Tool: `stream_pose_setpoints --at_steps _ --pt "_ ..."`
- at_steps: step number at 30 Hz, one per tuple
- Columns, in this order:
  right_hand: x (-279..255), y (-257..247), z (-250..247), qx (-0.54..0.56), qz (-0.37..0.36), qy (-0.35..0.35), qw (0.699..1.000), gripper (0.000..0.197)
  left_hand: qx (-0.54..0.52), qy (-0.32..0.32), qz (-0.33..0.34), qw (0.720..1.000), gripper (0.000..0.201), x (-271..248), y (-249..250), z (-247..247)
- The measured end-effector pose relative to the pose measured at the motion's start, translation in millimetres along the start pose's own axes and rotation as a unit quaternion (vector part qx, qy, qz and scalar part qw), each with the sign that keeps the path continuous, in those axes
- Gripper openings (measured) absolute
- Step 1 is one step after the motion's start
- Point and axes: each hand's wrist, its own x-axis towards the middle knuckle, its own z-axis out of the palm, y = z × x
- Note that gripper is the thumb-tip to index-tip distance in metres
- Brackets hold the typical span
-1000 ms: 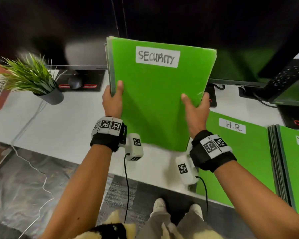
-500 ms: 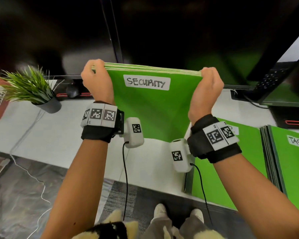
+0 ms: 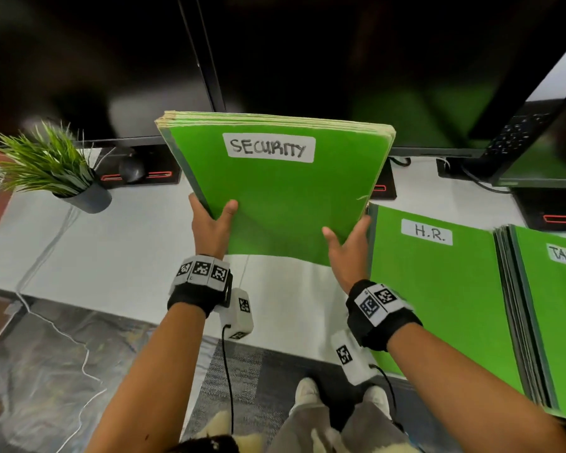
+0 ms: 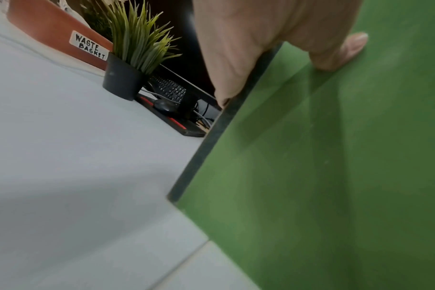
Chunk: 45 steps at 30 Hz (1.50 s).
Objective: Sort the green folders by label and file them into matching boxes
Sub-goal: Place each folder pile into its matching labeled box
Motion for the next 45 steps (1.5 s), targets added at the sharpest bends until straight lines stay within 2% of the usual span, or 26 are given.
stream_pose_setpoints --at_steps 1,5,8,11,13,23,29,33,38,42,45 --pt "1.0 2.3 -1.1 -0.012 0.005 -0.006 1.000 0.058 0.017 -0.001 0.004 1.000 0.062 0.2 -1.3 0.1" --pt "10.9 -1.3 -10.8 -0.010 0.000 0.005 1.000 0.058 0.043 0.030 0.026 0.998 0.041 2.3 12.8 6.4" --pt "18.5 -6.8 -31.3 0.018 -0.004 0.028 0.999 0.066 0.042 0.033 0.064 0.997 0.047 0.1 34.7 22.5" --pt "28.4 -15.1 -64.7 0.046 -0.006 0.058 0.997 0.055 0.028 0.019 0.084 0.996 0.055 0.5 53.5 47.7" --pt "33.7 -17.1 -93.0 0.049 -0.017 0.090 0.995 0.048 0.024 -0.001 0.088 0.996 0.064 -3.8 65.4 73.8" --pt "23.4 19.4 -235.9 0.033 0.027 0.250 0.967 0.050 0.035 -0.147 0.081 0.985 0.080 -77.3 107.3 212.2" --pt "20.0 40.6 -330.2 0.015 0.021 0.323 0.946 0.056 0.005 -0.213 0.101 0.972 0.078 -128.2 132.9 294.7" --pt "23.8 61.4 -373.9 -0.010 0.017 0.344 0.939 0.058 0.002 -0.246 0.108 0.963 0.079 -157.6 140.6 332.9" --pt "31.0 92.0 -415.7 -0.019 0.030 0.326 0.945 0.054 -0.019 -0.264 0.121 0.957 0.055 -184.2 132.7 364.1" --pt "29.1 106.1 -426.3 -0.015 0.037 0.312 0.949 0.063 0.006 -0.281 0.108 0.954 0.055 -200.3 117.6 370.3" --pt "31.2 103.5 -429.3 -0.013 0.028 0.307 0.951 0.060 0.027 -0.288 0.115 0.950 0.057 -199.7 114.0 372.3"
